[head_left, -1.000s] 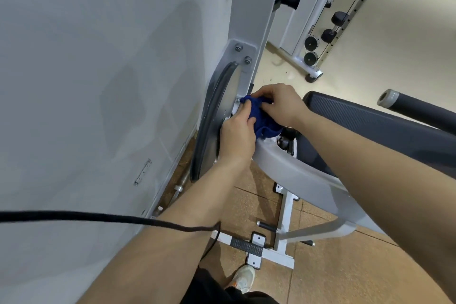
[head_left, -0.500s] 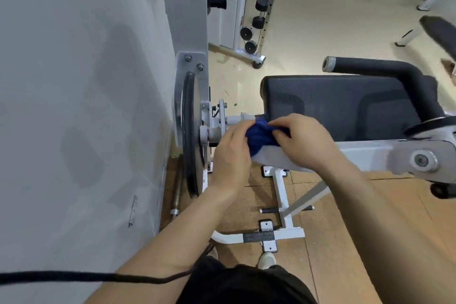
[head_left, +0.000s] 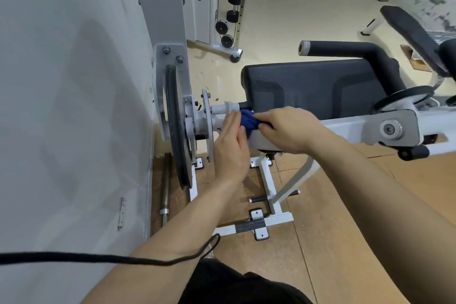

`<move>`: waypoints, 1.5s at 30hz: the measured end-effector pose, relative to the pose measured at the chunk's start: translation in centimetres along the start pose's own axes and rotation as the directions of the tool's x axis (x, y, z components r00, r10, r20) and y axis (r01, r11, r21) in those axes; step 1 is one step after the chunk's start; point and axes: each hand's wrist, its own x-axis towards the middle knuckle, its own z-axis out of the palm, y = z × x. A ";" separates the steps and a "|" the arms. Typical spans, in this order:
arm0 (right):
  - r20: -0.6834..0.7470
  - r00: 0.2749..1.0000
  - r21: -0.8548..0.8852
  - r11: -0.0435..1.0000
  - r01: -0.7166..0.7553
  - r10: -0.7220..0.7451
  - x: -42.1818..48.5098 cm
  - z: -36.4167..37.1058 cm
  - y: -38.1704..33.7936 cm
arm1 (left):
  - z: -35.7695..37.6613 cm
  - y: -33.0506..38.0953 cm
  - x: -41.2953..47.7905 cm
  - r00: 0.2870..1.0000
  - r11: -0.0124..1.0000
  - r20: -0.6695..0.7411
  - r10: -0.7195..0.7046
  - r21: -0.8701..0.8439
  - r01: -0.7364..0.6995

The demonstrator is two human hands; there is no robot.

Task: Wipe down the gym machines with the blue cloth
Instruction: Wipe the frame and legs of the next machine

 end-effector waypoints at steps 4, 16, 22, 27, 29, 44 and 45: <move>-0.257 0.966 0.091 0.994 0.065 -0.040 -4.5 0.5 1.9 | 1.3 1.0 -2.7 0.985 0.985 -0.020 0.172 0.005 -0.172; -0.321 0.945 -0.172 0.985 0.013 -0.069 -1.4 3.7 -1.1 | 2.4 -0.2 -1.9 0.967 0.995 -0.235 -0.095 -0.036 0.089; -0.629 0.758 0.238 0.971 -0.028 0.176 -10.6 7.0 7.3 | 6.7 5.4 -5.5 0.895 0.863 0.012 0.447 0.256 -0.435; -0.567 0.753 0.402 0.910 -0.103 0.335 -11.5 11.2 6.2 | 6.8 4.3 -4.7 0.751 0.664 0.166 0.640 0.371 -0.649; -0.551 0.772 0.427 0.902 -0.067 0.318 -10.8 11.6 4.1 | 5.6 3.3 -4.4 0.775 0.698 0.100 0.625 0.374 -0.611; -0.419 0.762 0.714 0.697 -0.060 0.494 -15.4 8.5 6.4 | 6.9 9.3 -7.3 0.871 0.800 0.196 0.450 0.344 -0.491; -0.388 0.780 0.729 0.682 -0.067 0.491 -15.8 8.4 6.1 | 6.0 9.2 -7.9 0.878 0.810 0.214 0.428 0.340 -0.478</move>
